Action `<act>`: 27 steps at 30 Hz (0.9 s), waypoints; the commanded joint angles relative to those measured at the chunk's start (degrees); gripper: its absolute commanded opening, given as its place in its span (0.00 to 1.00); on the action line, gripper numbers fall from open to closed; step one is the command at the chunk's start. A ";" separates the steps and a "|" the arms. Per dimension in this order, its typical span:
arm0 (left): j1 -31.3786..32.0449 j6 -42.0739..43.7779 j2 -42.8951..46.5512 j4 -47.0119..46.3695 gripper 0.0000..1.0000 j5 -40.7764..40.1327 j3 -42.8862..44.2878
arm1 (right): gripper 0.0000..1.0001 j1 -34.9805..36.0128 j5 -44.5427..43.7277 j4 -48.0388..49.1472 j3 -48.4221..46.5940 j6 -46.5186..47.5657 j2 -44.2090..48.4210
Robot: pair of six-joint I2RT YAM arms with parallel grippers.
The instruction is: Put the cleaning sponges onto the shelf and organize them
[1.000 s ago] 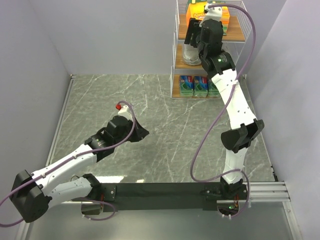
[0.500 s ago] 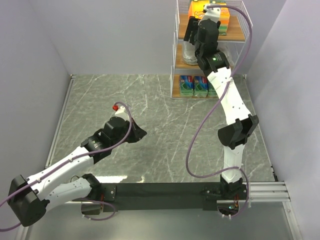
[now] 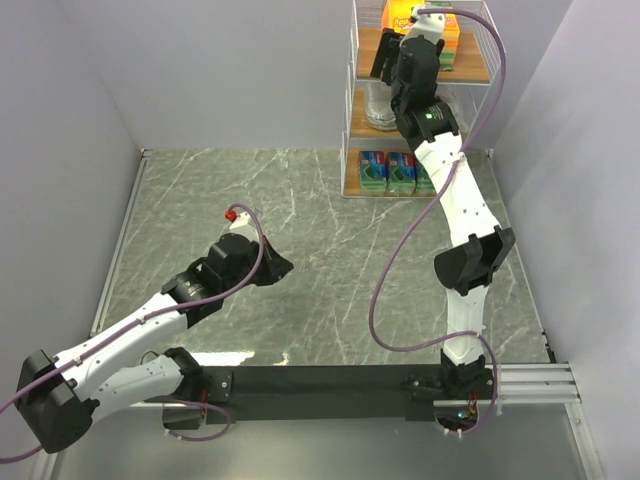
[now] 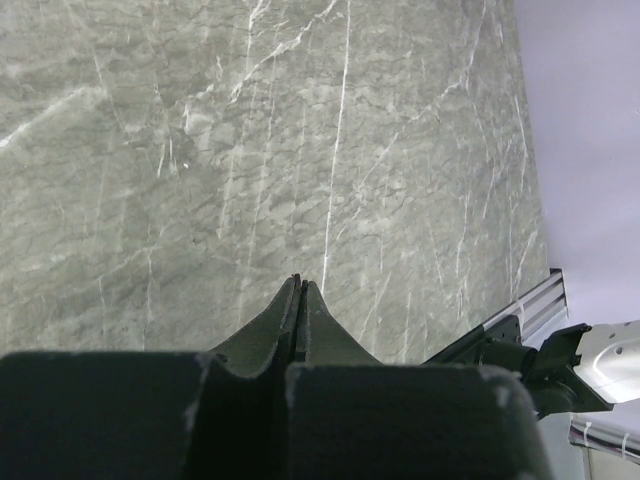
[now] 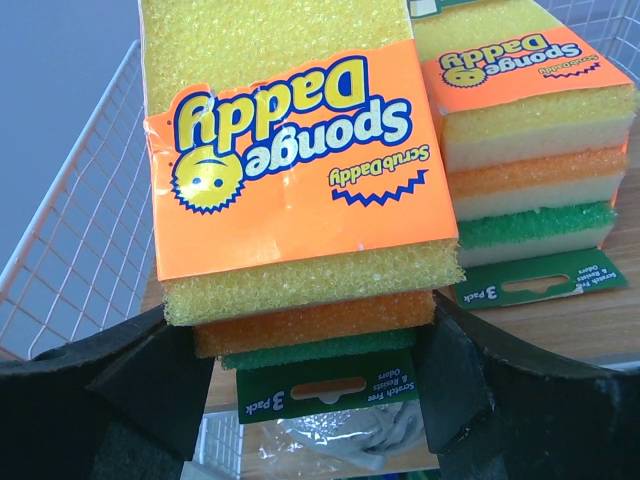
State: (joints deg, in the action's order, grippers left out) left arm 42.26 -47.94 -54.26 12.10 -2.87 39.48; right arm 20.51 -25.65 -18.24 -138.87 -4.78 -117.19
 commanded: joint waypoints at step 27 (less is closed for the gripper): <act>0.28 -1.45 1.96 -0.06 0.00 -0.99 -1.52 | 0.84 -0.65 1.83 3.91 -2.20 0.29 0.20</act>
State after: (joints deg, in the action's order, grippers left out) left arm 42.26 -49.04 -53.95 12.34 -2.92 38.57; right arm 20.21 -24.29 -16.49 -139.61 -4.80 -118.43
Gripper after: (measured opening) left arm 0.013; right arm 0.840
